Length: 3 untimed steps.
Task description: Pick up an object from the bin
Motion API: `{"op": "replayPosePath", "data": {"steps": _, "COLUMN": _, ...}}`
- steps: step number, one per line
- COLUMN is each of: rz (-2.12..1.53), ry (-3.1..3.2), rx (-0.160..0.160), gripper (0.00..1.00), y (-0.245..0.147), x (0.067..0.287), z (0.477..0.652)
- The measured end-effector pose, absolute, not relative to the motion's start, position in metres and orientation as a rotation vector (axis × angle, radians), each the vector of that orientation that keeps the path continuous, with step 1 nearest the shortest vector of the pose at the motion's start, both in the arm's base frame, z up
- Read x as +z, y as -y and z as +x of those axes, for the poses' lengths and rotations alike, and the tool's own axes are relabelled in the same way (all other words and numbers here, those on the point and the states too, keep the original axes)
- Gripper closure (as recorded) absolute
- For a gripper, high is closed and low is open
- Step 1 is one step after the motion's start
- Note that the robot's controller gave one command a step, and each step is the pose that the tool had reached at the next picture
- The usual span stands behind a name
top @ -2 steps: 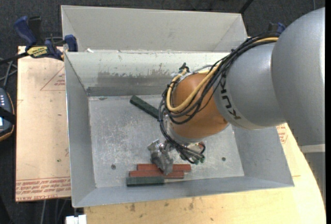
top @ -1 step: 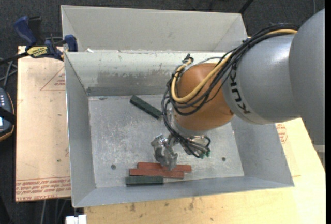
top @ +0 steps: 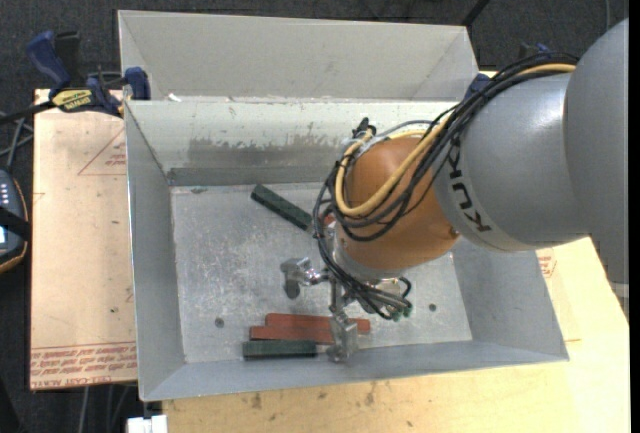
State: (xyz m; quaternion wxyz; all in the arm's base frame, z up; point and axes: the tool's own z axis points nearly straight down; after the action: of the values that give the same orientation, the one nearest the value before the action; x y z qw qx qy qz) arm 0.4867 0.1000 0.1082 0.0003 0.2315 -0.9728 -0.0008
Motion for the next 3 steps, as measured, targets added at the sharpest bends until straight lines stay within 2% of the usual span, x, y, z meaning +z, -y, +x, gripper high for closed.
{"op": "replayPosePath", "data": {"steps": 1, "rz": 0.727, "ry": 3.056, "rx": -0.002, "gripper": 0.00, "y": -0.100, "x": 0.108, "z": 0.487}}
{"op": "replayPosePath", "data": {"steps": 2, "rz": 0.858, "ry": 3.027, "rx": -0.002, "gripper": 1.00, "y": -0.086, "x": 0.070, "z": 0.486}}
{"op": "replayPosePath", "data": {"steps": 3, "rz": 0.858, "ry": 3.027, "rx": -0.002, "gripper": 1.00, "y": -0.086, "x": 0.070, "z": 0.486}}
